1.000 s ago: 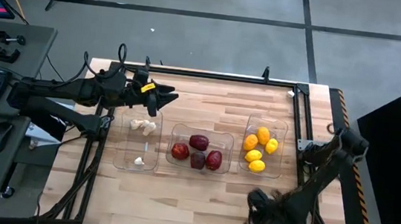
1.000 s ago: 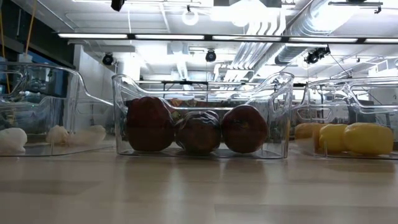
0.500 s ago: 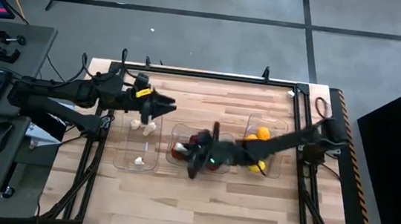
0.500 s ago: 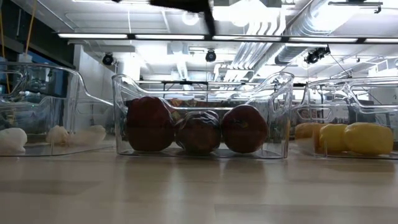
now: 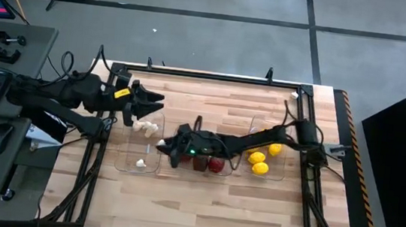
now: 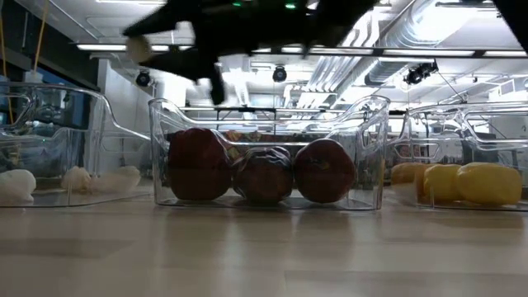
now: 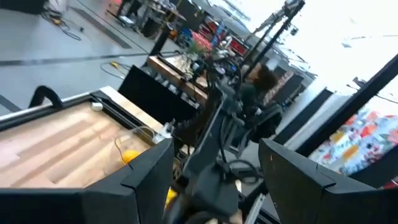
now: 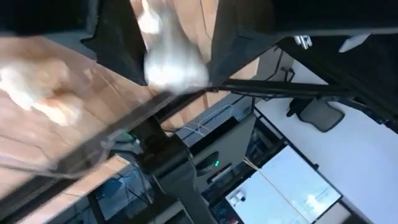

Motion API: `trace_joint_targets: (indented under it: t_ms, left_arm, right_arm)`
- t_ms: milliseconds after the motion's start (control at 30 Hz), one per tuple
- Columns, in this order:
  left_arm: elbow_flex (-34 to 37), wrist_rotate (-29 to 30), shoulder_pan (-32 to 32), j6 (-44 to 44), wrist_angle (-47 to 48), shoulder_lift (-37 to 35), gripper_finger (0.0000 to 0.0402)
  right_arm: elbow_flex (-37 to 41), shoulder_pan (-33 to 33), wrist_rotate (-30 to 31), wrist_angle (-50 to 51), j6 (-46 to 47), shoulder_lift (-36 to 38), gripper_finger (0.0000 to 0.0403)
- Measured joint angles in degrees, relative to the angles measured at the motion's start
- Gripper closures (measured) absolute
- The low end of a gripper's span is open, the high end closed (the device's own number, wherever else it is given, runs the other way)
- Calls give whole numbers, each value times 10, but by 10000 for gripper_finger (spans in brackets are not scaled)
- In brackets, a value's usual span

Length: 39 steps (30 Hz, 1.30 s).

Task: Sort produce into baskets
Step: Put the bottom white garlic into the left transparent bin, then put the white garlic into the left transparent bin

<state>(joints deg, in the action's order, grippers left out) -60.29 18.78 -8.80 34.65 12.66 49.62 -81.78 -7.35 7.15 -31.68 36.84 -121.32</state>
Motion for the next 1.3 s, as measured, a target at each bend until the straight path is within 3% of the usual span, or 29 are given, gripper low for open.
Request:
trace_joint_targets:
  t_ms: [367,533,667,833,967,1133,1300]
  left_arm:
    - [0,12,0,-8,-1,0,179]
    - [0,12,0,-8,-1,-5,179]
    - [0,12,0,-12,0,-10,179]
    - [0,12,0,-34,-2,-21,179]
    - [0,12,0,-46,-2,-32,179]
    - [0,12,1,-67,0,-38,179]
    - [0,57,2,-68,-2,-29,179]
  right_arm:
    - [-313,33,-56,293,-27,-155,206]
    - [-355,48,-78,451,-132,-140,205]
    - [-357,60,-55,582,-211,-97,205]
    - [-296,72,25,722,-252,-28,206]
    - [-173,82,90,751,-228,72,206]
    - [35,101,156,743,-90,253,206]
    - [202,137,200,760,143,416,206]
